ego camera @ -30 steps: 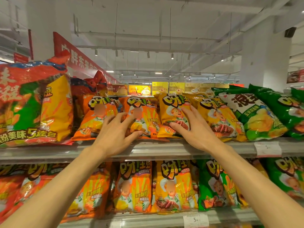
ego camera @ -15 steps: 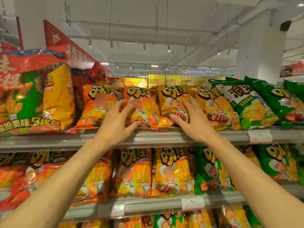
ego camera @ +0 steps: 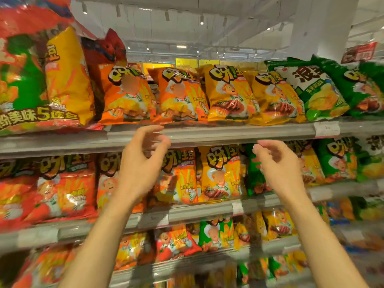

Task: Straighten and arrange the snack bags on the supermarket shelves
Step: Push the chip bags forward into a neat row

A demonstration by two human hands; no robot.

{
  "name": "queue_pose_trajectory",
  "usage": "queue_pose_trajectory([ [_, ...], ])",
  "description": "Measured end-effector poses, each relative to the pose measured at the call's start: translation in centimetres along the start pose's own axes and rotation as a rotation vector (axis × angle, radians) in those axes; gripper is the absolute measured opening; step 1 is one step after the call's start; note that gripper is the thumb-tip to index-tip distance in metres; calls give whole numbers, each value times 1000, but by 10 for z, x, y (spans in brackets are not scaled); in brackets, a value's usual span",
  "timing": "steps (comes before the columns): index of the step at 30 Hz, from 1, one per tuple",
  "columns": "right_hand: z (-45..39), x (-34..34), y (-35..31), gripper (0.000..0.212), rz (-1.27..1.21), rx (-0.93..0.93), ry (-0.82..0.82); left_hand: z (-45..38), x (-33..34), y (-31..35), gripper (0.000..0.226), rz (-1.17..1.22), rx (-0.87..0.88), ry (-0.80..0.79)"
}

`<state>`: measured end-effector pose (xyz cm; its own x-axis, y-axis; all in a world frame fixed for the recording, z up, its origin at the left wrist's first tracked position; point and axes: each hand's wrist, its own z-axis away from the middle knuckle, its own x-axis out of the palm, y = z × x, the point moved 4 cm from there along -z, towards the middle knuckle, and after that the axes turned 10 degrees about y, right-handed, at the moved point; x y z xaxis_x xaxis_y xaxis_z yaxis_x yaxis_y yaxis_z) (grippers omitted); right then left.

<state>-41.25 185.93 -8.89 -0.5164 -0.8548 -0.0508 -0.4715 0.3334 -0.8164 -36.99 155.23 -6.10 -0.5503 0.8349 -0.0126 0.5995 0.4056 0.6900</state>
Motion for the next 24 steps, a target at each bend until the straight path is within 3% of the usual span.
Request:
queue_pose_trajectory([
  [3, 41, -12, 30, 7, 4, 121, -52, 33, -4, -24, 22, 72, -127, -17],
  [12, 92, -59, 97, 11, 42, 331, -85, 115, 7, -58, 19, 79, -346, -37],
  [24, -16, -155, 152, 9, -54, 258, -142, 149, 153, -13, 15, 65, -321, 12],
])
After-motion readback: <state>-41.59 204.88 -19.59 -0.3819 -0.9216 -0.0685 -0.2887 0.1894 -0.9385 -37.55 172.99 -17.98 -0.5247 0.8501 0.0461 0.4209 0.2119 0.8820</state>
